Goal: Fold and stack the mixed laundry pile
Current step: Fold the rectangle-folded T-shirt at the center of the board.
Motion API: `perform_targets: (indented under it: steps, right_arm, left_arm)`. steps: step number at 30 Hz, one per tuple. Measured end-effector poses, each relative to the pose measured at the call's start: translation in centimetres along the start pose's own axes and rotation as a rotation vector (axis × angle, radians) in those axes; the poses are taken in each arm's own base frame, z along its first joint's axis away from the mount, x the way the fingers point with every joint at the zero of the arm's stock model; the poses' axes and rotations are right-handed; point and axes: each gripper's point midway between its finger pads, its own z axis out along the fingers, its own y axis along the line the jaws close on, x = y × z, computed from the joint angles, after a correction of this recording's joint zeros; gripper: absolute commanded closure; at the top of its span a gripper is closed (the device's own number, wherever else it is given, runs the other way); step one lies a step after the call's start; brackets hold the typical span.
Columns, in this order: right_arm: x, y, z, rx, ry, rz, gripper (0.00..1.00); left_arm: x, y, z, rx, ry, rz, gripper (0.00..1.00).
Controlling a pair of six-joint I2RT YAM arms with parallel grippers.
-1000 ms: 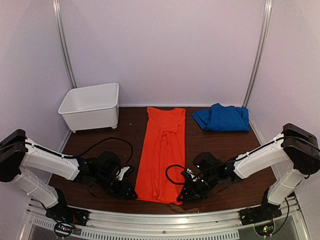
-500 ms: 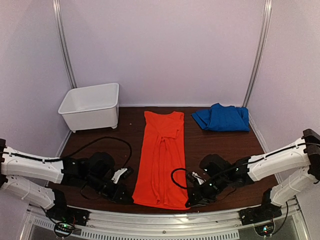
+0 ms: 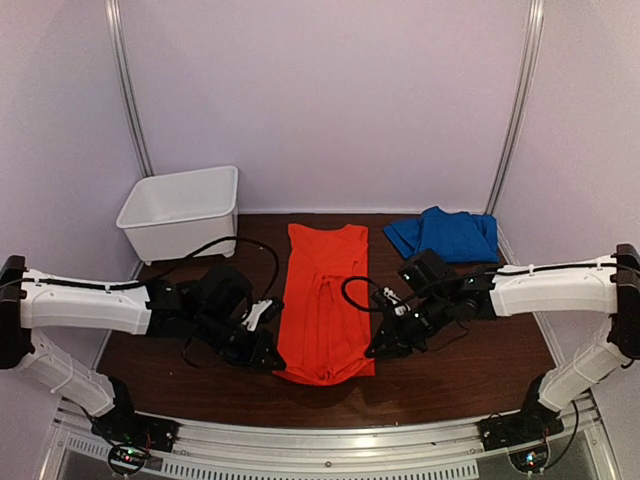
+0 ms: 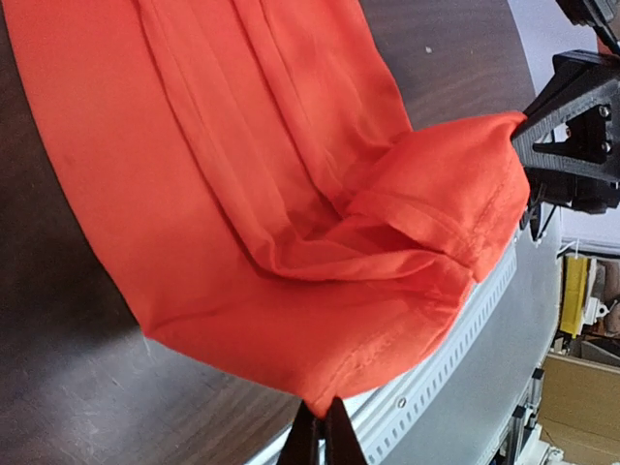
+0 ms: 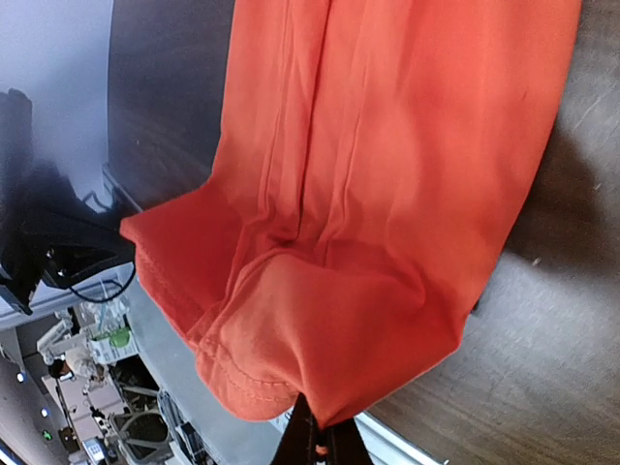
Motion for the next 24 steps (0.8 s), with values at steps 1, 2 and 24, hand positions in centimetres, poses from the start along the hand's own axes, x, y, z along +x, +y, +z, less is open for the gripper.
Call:
perform_targets:
  steps: [1, 2, 24]
  right_arm:
    - [-1.2, -0.1, -0.4, 0.002, -0.019, 0.000, 1.00]
    - [-2.3, -0.3, -0.8, 0.006, -0.035, 0.000, 1.00]
    - [-28.0, -6.4, -2.0, 0.040, -0.177, -0.037, 1.00]
  left_arm:
    - [-1.3, 0.2, -0.1, -0.003, -0.019, -0.006, 1.00]
    - [-2.5, 0.5, -0.3, -0.009, -0.039, -0.012, 1.00]
    - [-26.4, 12.3, 1.2, -0.111, -0.229, -0.096, 1.00]
